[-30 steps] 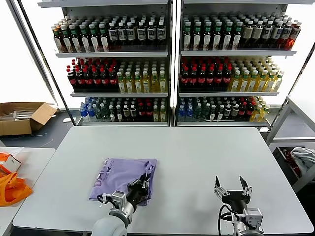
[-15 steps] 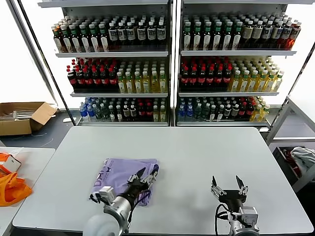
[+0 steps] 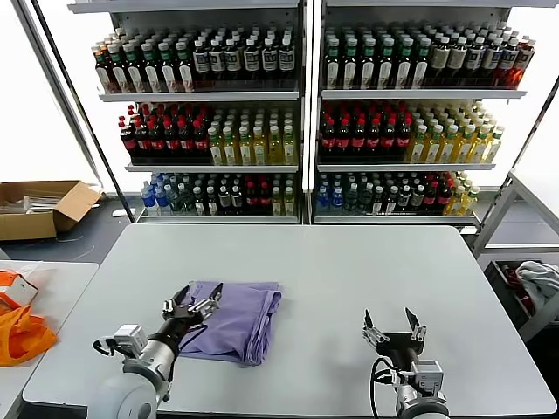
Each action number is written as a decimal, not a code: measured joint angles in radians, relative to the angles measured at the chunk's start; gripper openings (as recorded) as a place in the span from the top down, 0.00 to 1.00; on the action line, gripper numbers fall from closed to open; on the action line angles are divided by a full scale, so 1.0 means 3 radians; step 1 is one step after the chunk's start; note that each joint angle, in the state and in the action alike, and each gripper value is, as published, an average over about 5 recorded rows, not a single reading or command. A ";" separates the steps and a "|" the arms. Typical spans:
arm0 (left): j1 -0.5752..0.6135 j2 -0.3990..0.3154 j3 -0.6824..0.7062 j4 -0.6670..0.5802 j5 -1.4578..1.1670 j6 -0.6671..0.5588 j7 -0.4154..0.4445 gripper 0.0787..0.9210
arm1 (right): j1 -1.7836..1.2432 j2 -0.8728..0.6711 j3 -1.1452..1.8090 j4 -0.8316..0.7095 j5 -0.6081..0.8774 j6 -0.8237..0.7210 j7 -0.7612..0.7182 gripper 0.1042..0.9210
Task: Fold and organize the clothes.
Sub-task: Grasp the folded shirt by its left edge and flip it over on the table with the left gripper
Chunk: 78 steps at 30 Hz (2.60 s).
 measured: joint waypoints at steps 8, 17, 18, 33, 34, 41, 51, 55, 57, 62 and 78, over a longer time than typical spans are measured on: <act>0.0017 0.0089 -0.0119 0.0283 0.0352 -0.0053 0.0170 0.12 | 0.0008 -0.0002 0.0002 -0.0033 0.0010 0.0003 -0.0002 0.12; -0.0002 0.0172 -0.0216 0.0511 0.0256 0.0021 0.0307 0.12 | 0.0008 0.0033 -0.0020 -0.0055 -0.0012 0.0005 0.0001 0.12; 0.0000 0.0180 -0.0223 0.0520 0.0213 0.0037 0.0321 0.12 | 0.0008 0.0036 -0.0020 -0.0056 -0.0014 0.0005 0.0002 0.12; -0.0050 0.0193 -0.0216 0.0676 -0.0298 0.0215 0.0455 0.12 | -0.0010 0.0035 0.0010 -0.0075 -0.0017 0.0024 0.0001 0.12; -0.0049 0.0193 -0.0216 0.0691 -0.0312 0.0216 0.0460 0.12 | -0.0007 0.0036 0.0007 -0.0078 -0.0017 0.0025 0.0001 0.12; -0.0037 0.0171 -0.0208 0.0723 -0.0391 0.0212 0.0482 0.18 | 0.0014 0.0043 -0.0022 -0.0086 -0.0018 0.0025 0.0000 0.12; -0.0028 0.0151 -0.0196 0.0693 -0.0431 0.0237 0.0472 0.52 | 0.0013 0.0038 -0.0027 -0.0091 -0.0017 0.0032 0.0000 0.12; -0.0038 0.0153 -0.0189 0.0670 -0.0431 0.0245 0.0469 0.65 | 0.0002 0.0043 -0.0039 -0.0097 -0.0016 0.0044 0.0003 0.12; -0.0044 0.0155 -0.0188 0.0668 -0.0428 0.0246 0.0466 0.72 | -0.0007 0.0044 -0.0042 -0.0097 -0.0016 0.0048 0.0003 0.12; -0.0045 0.0155 -0.0205 0.0688 -0.0426 0.0230 0.0454 0.89 | -0.0010 0.0037 -0.0035 -0.0091 -0.0015 0.0050 0.0002 0.12; 0.0033 0.0477 -0.0818 0.0785 -0.0663 0.0225 0.0506 0.99 | 0.0173 -0.0042 -0.0086 -0.0197 0.0107 0.0037 -0.0007 0.12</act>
